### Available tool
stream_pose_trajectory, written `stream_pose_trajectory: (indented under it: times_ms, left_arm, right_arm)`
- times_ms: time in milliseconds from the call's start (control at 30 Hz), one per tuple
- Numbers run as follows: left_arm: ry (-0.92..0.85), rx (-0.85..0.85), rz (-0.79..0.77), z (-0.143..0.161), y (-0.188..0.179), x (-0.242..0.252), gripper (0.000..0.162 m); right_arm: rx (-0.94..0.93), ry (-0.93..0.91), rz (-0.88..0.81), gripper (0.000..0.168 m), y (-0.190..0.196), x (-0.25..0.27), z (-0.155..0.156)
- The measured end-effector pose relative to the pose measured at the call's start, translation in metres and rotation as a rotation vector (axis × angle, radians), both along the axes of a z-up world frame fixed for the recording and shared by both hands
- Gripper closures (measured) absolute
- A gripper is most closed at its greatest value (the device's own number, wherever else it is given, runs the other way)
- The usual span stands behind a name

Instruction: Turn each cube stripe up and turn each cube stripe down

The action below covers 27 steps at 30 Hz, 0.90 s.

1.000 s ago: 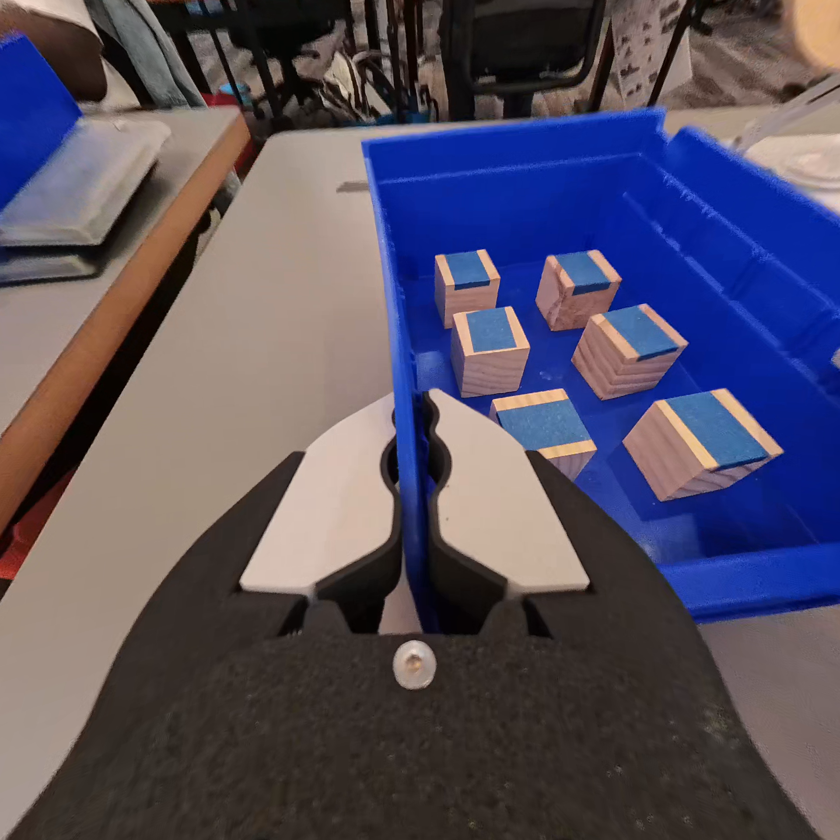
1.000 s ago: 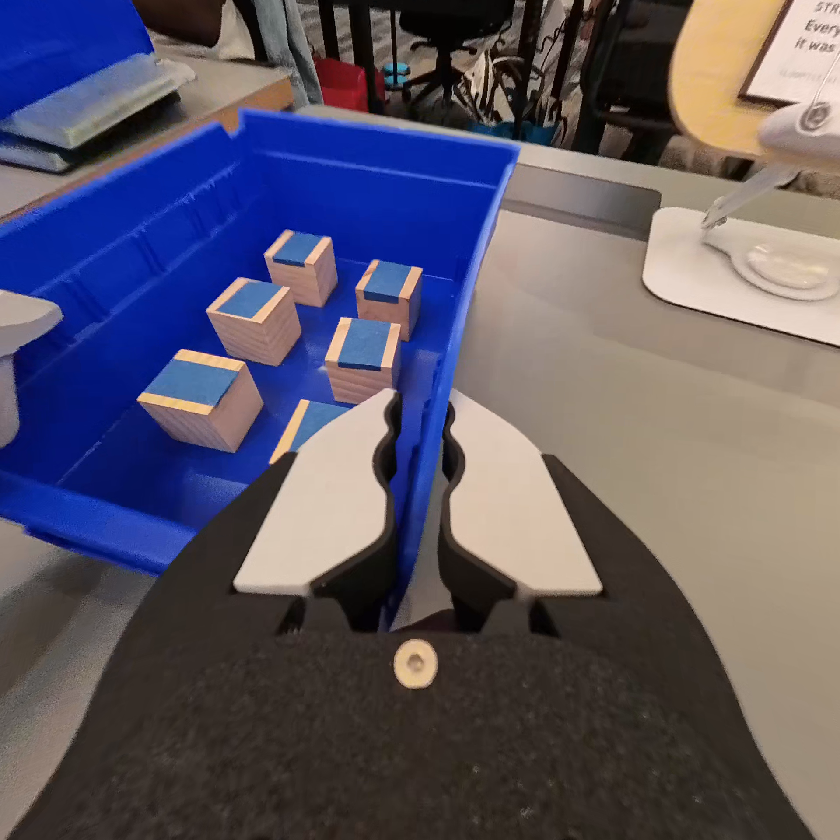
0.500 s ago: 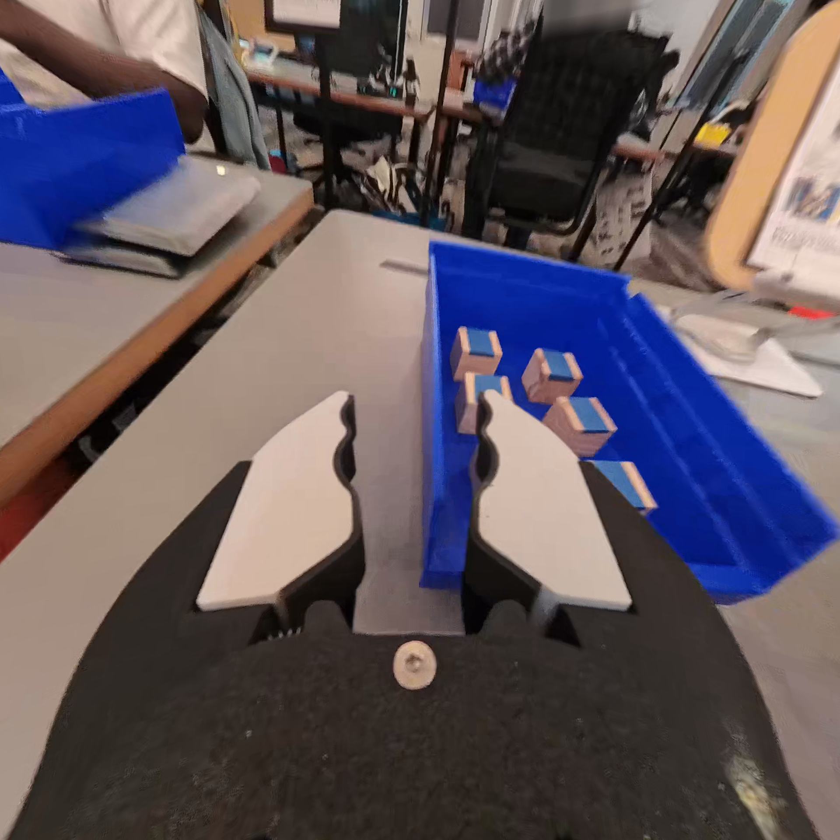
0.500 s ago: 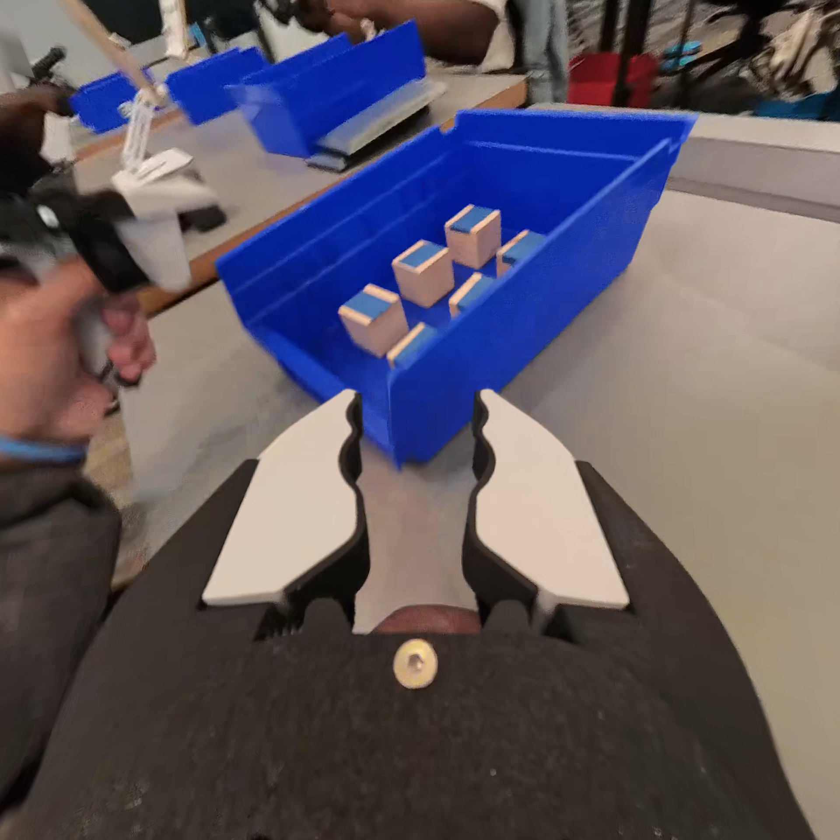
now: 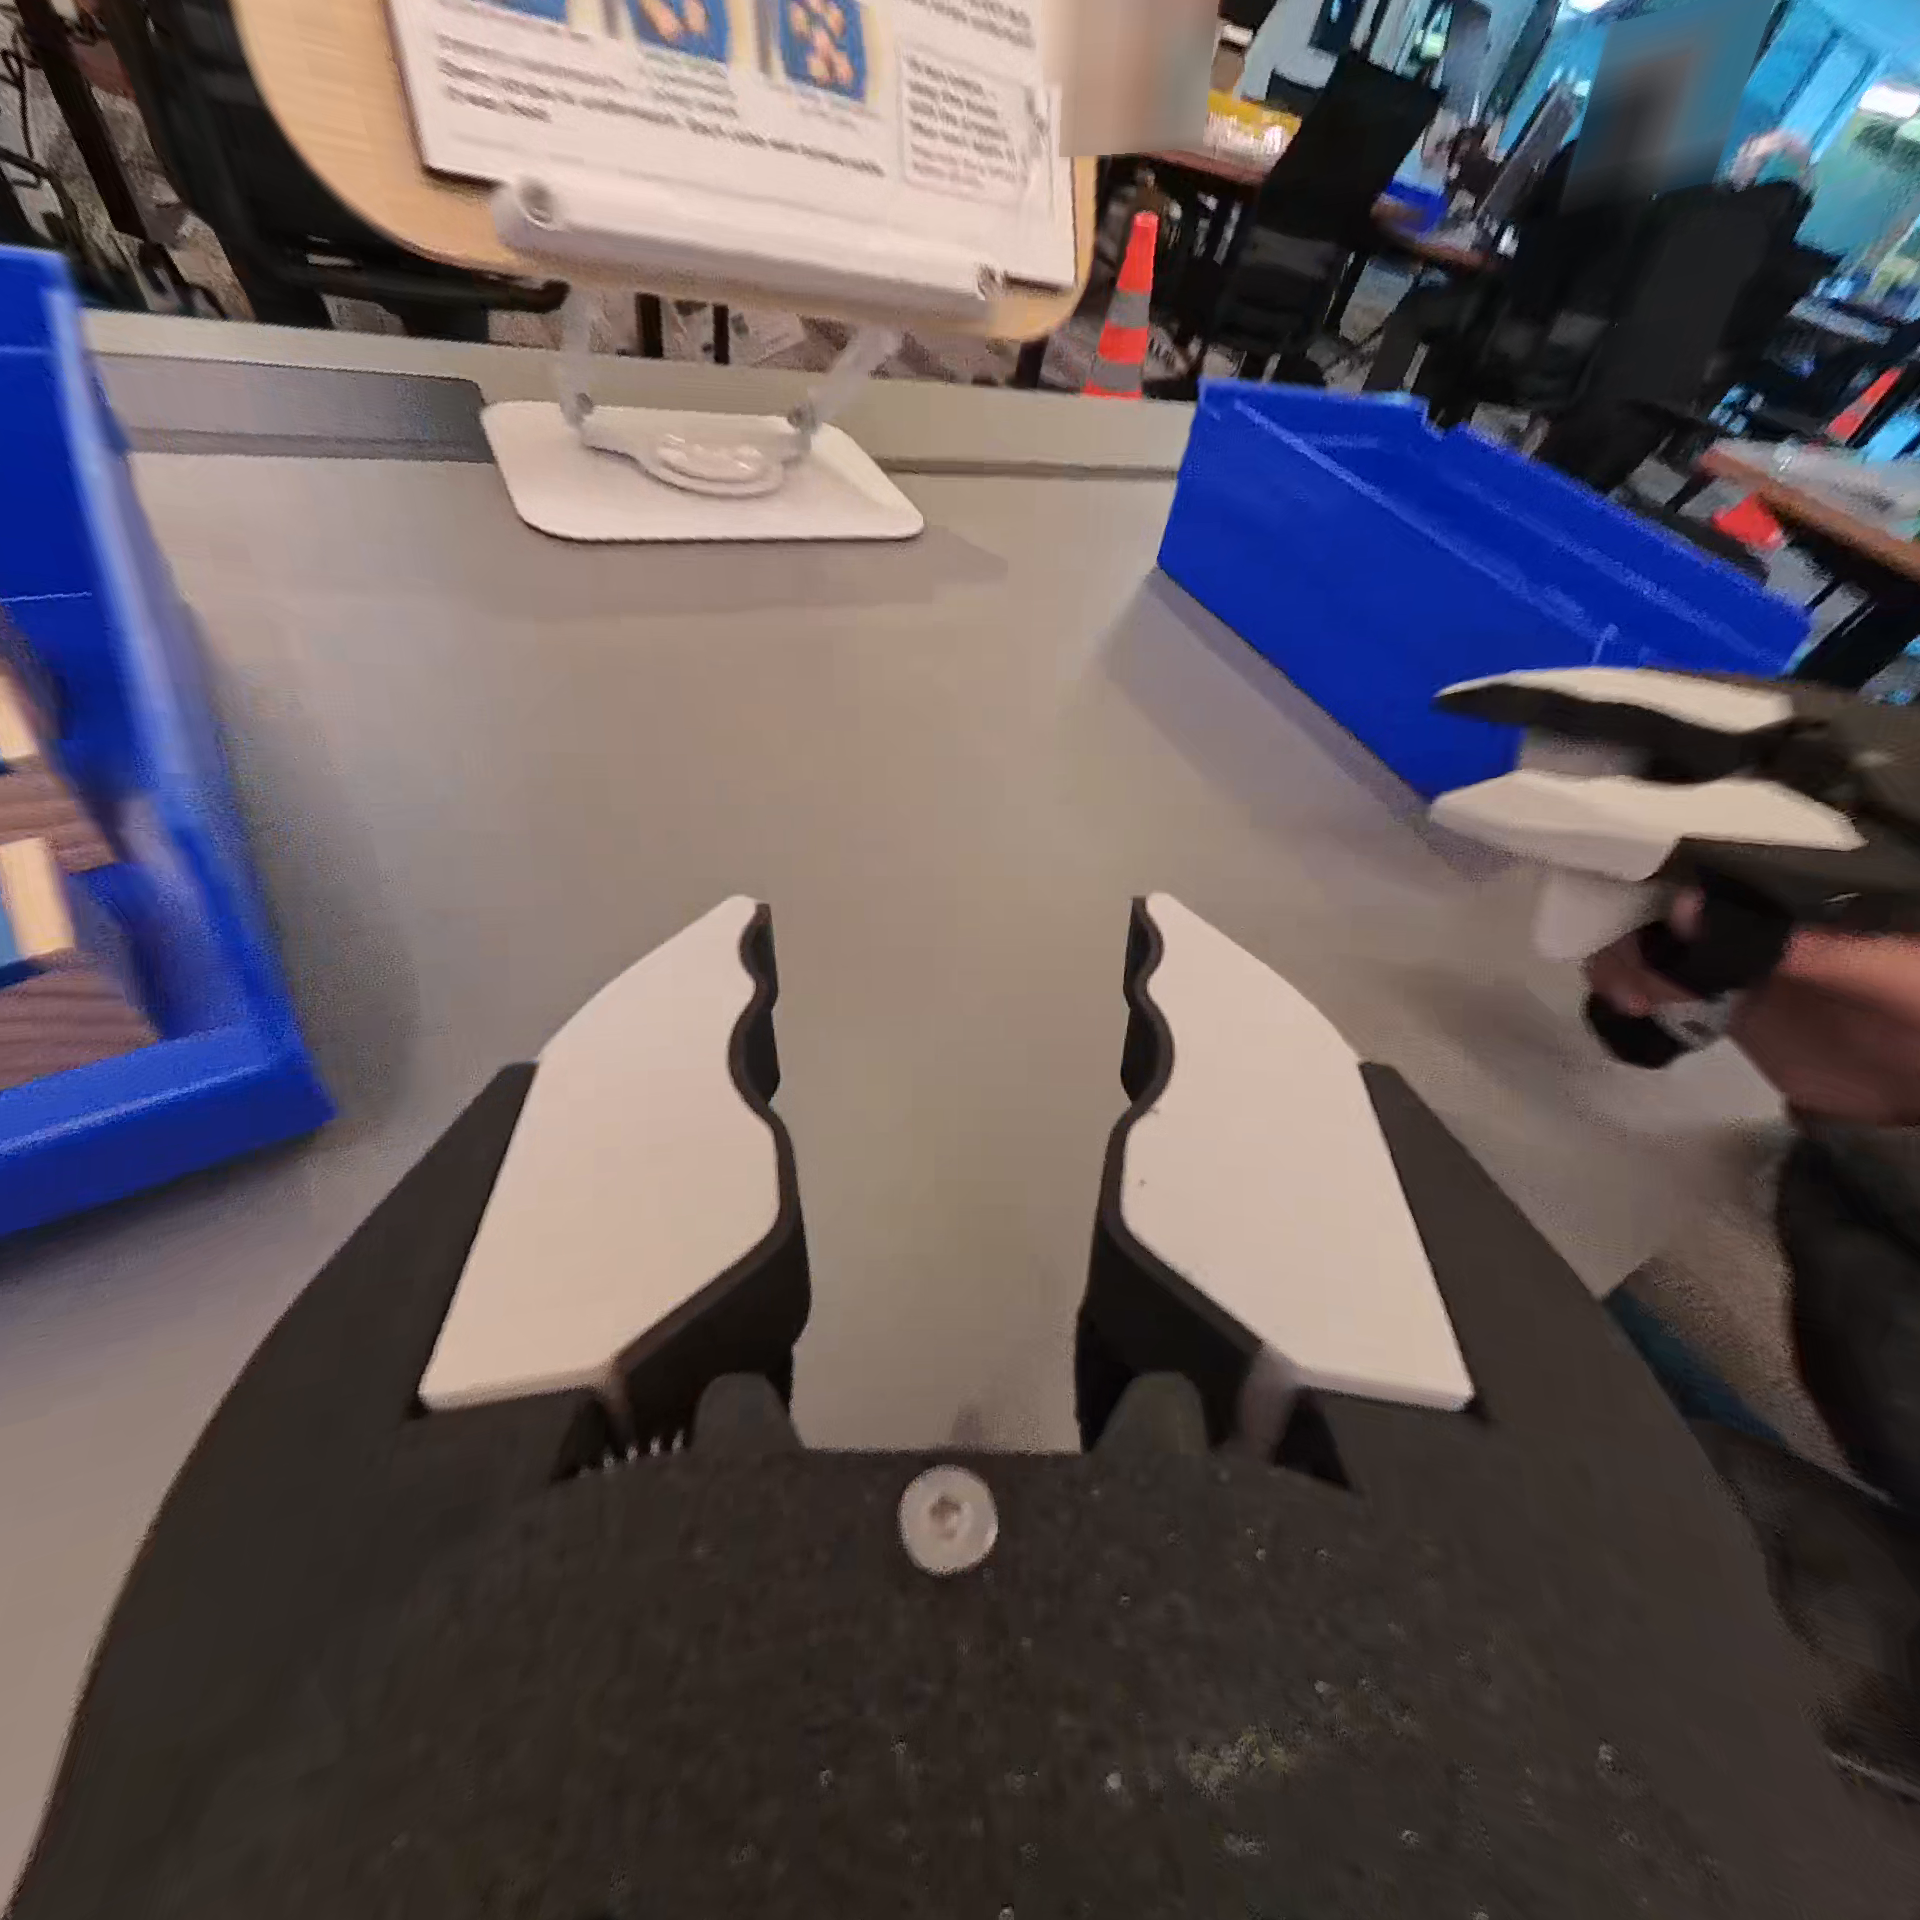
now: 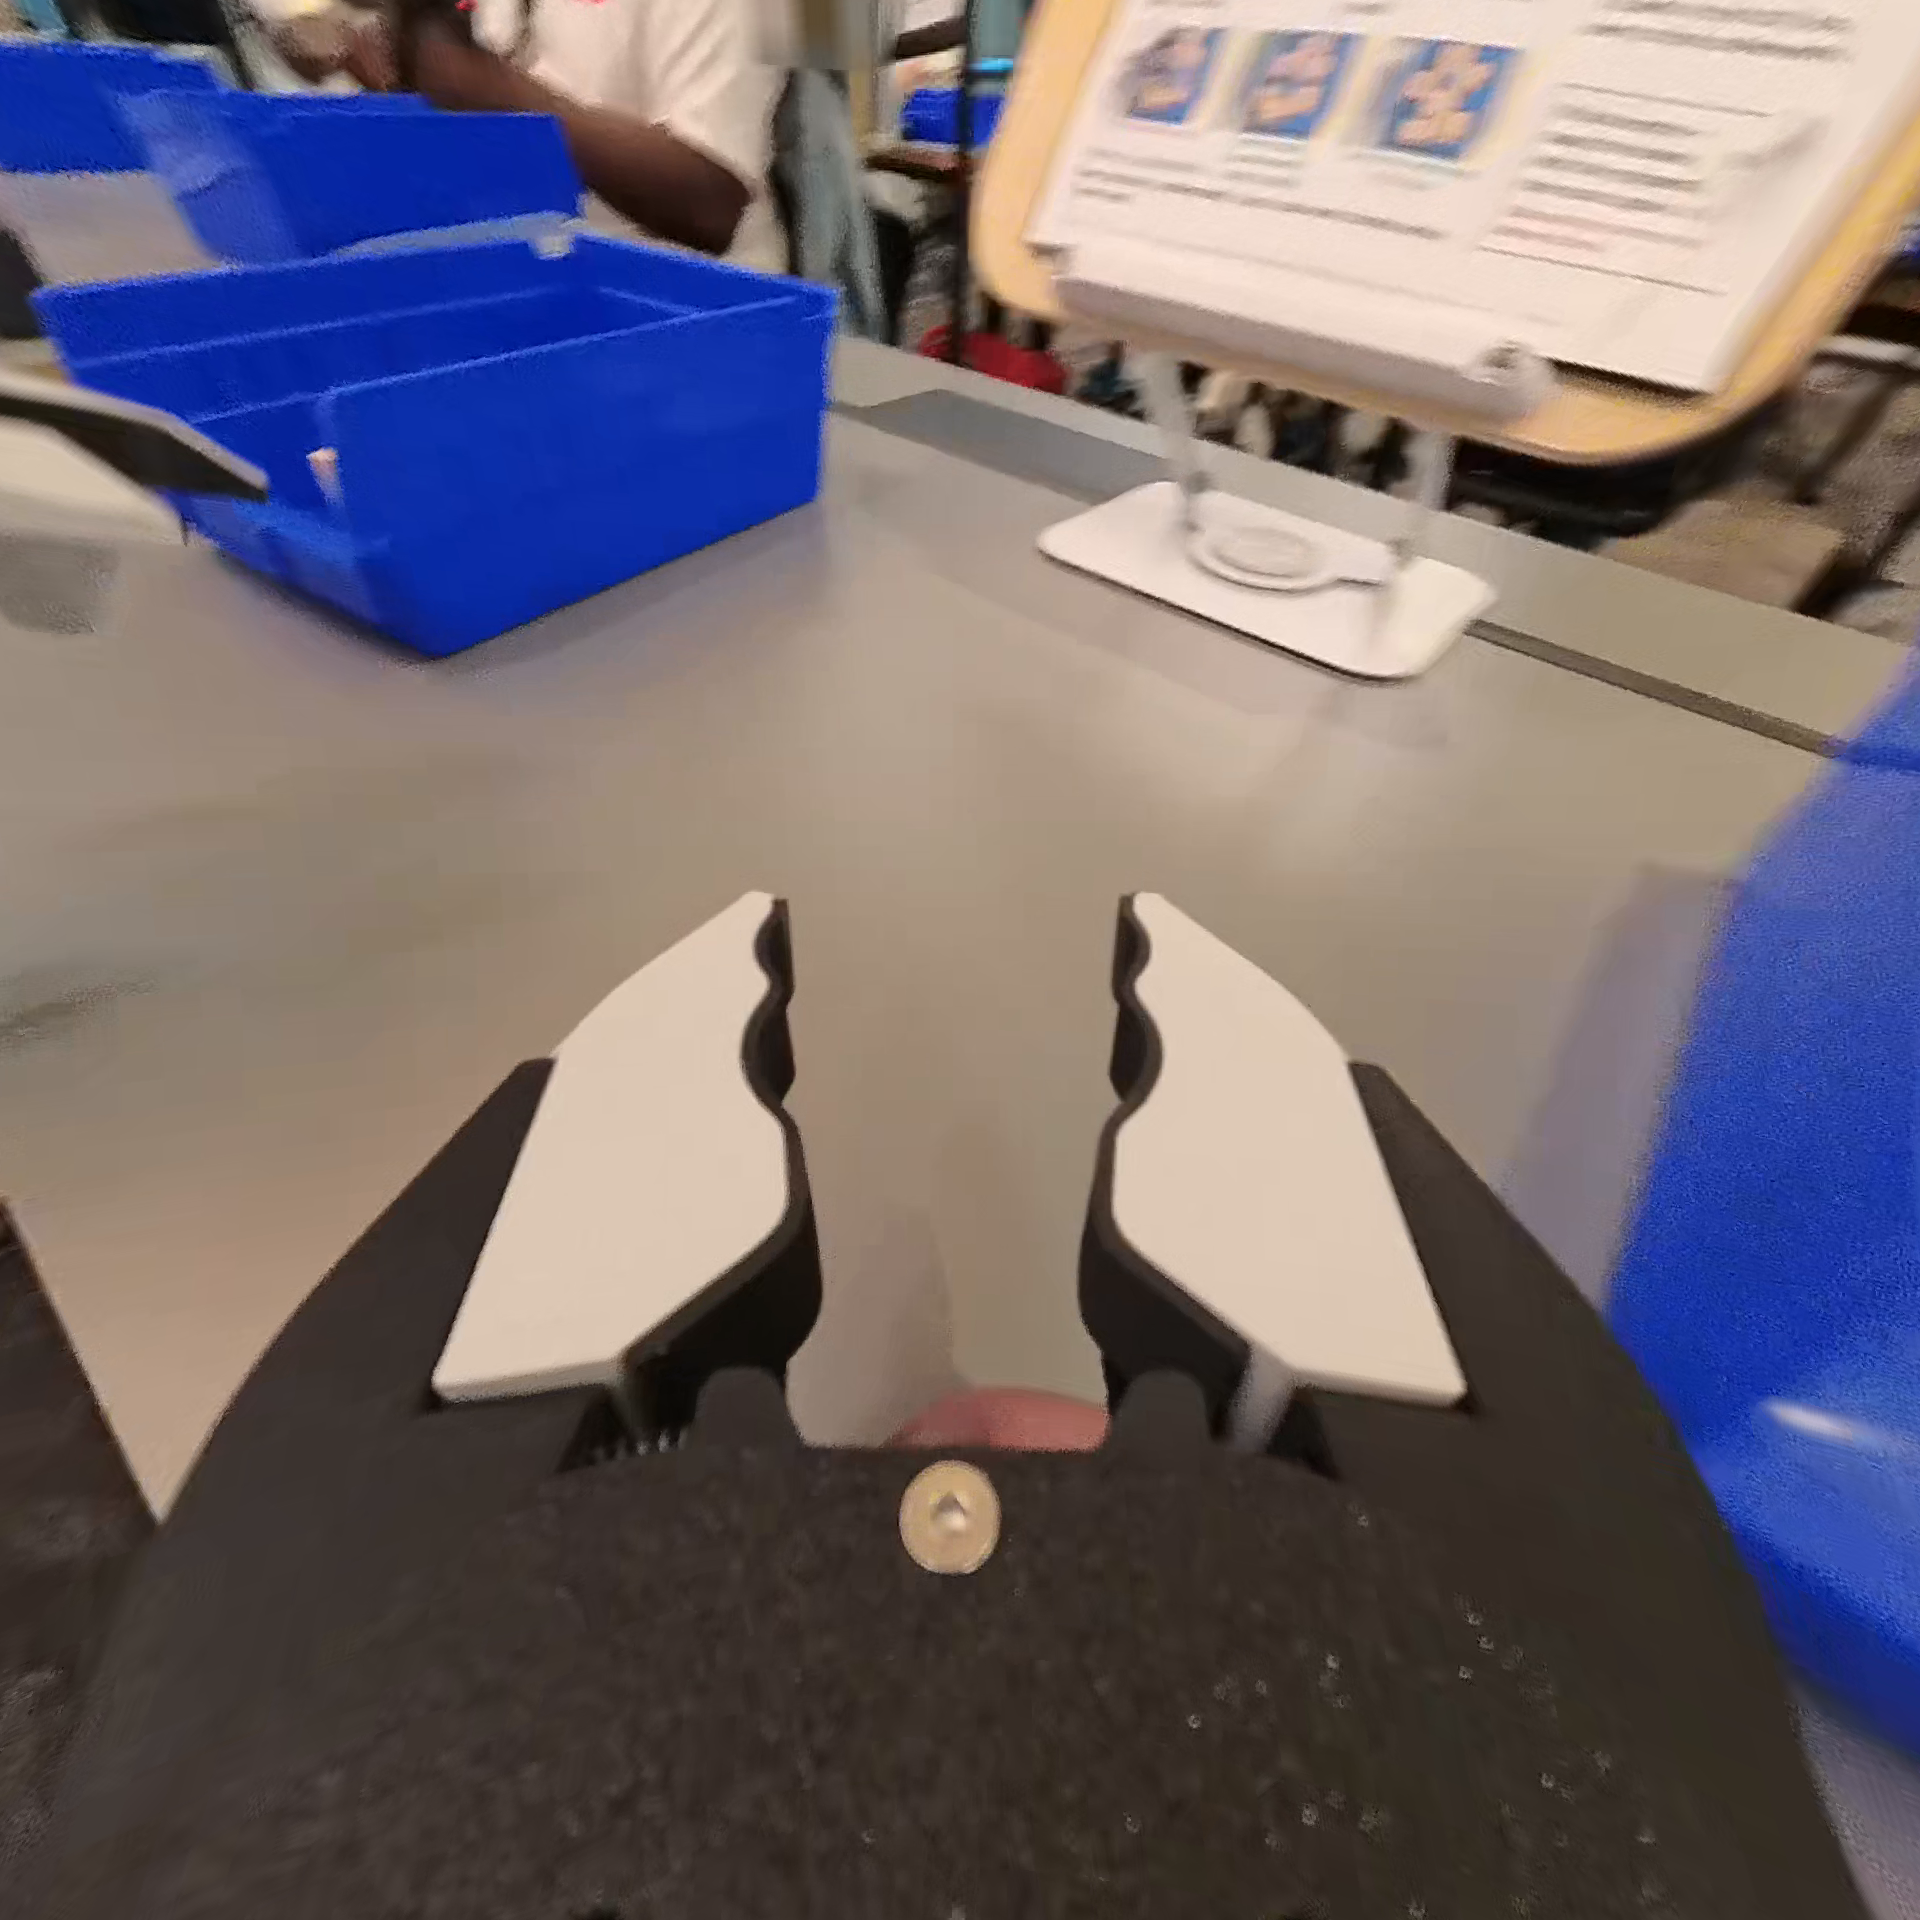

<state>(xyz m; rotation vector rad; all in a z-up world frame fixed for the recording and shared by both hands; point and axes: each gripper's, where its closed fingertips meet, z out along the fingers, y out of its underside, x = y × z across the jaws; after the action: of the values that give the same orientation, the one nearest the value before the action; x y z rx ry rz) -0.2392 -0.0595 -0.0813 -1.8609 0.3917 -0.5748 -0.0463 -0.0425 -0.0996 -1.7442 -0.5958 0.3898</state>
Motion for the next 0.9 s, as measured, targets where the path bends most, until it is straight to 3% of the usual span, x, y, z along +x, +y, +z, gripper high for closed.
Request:
stream_pose_trajectory:
  times_ms: [133,267,433,900]
  left_arm:
    - [0.022,0.020,-0.057,-0.013,-0.009,0.020,0.099]
    - [0.035,0.049,-0.017,-0.015,-0.010,-0.004,0.099]
    - [-0.053,0.012,0.005,-0.011,-0.010,-0.022,0.098]
    - [0.027,-0.012,-0.019,-0.027,-0.009,-0.014,0.099]
  right_arm:
    - [0.124,0.147,-0.067,0.114,-0.019,0.034,0.018]
    - [0.115,0.137,-0.043,0.116,-0.021,0.033,0.026]
    - [0.101,0.109,-0.062,0.115,-0.016,0.036,0.016]
    - [0.084,0.094,-0.060,0.117,-0.013,0.031,0.006]
